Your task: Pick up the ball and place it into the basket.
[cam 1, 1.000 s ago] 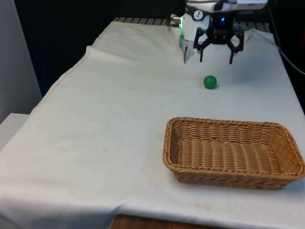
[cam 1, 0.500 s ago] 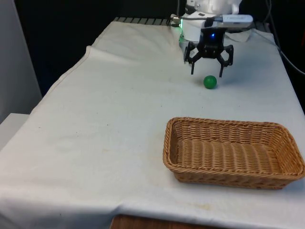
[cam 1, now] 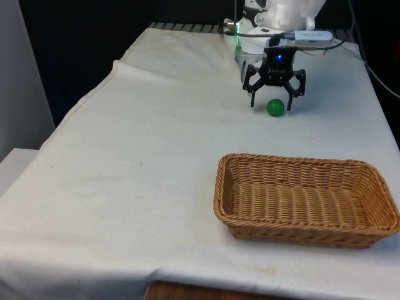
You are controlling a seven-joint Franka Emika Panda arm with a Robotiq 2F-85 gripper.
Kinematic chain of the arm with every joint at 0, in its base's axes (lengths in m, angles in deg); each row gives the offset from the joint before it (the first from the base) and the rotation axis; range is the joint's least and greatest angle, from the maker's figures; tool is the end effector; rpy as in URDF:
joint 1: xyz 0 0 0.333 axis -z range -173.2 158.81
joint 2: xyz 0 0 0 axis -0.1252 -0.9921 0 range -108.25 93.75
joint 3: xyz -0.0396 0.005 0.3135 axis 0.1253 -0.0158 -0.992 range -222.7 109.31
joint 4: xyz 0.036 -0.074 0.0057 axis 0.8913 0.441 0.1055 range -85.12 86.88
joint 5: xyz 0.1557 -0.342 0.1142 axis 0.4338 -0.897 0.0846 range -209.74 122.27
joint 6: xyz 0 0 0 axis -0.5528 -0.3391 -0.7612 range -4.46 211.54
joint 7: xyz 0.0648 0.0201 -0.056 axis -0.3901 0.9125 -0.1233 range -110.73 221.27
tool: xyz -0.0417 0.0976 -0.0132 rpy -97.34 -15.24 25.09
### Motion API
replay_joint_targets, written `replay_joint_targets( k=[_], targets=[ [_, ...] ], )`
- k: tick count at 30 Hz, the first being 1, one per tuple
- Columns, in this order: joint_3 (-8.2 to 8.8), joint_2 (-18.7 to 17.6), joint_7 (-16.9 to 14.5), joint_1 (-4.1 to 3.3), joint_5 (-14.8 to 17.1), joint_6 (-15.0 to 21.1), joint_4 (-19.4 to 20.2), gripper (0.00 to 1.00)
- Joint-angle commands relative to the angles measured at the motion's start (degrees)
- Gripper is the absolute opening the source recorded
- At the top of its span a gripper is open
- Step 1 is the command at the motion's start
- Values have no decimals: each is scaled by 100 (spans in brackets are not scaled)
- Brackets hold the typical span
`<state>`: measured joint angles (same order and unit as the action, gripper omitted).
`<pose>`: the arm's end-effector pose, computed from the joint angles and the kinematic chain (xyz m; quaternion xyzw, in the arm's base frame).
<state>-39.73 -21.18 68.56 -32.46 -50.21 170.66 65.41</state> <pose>0.4088 0.0600 0.1664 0.9975 0.0184 0.0599 0.0331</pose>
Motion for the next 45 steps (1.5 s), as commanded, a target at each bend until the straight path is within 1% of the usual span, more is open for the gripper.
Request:
replay_joint_targets(
  k=[1, 3, 4, 5, 6, 10, 11, 13, 14, 15, 16, 22, 23, 24, 25, 28, 30, 32, 33, 34, 35, 41, 42, 43, 45],
  targets=[
    [-80, 34, -23, 46, 63, 6, 17, 100],
    [-52, 17, -17, 29, 40, -6, -6, 100],
    [0, 6, 0, 0, 0, 0, -11, 97],
    [-46, 11, -17, 23, 34, -6, -11, 97],
    [-40, 11, -17, 23, 34, -11, -17, 90],
    [-23, 6, -11, 11, 23, -17, -34, 51],
    [-17, 0, -11, 11, 17, -23, -40, 34],
    [-11, 0, -11, 11, 17, -23, -40, 15],
    [6, 6, -6, 0, 0, -11, -34, 6],
    [-11, 0, -11, 6, 17, -23, -40, 6],
    [-11, 0, -11, 6, 17, -23, -46, 1],
    [-6, 0, -11, 6, 11, -29, -46, 2],
    [29, 92, -11, -11, -11, -109, -40, 2],
    [11, 23, -6, 0, 0, -17, -52, 2],
    [46, 143, -11, -17, -23, -138, -34, 2],
    [80, 292, -11, -34, -46, -252, -29, 2],
    [86, 390, -11, -34, -63, -344, -29, 2],
    [86, 567, 0, -29, -80, -498, -29, 2],
    [86, 567, 0, -29, -80, -498, -29, 2],
    [23, 567, -40, 0, 0, -470, -23, 2],
    [80, 693, 6, -23, -97, -607, -29, 2],
    [40, 1117, 11, -6, -126, -1026, -63, 2],
    [17, 1112, -46, 0, -34, -968, -29, 2],
    [40, 1180, 11, -6, -126, -1089, -74, 2],
    [29, 1283, 11, 0, -132, -1197, -92, 2]
  ],
)
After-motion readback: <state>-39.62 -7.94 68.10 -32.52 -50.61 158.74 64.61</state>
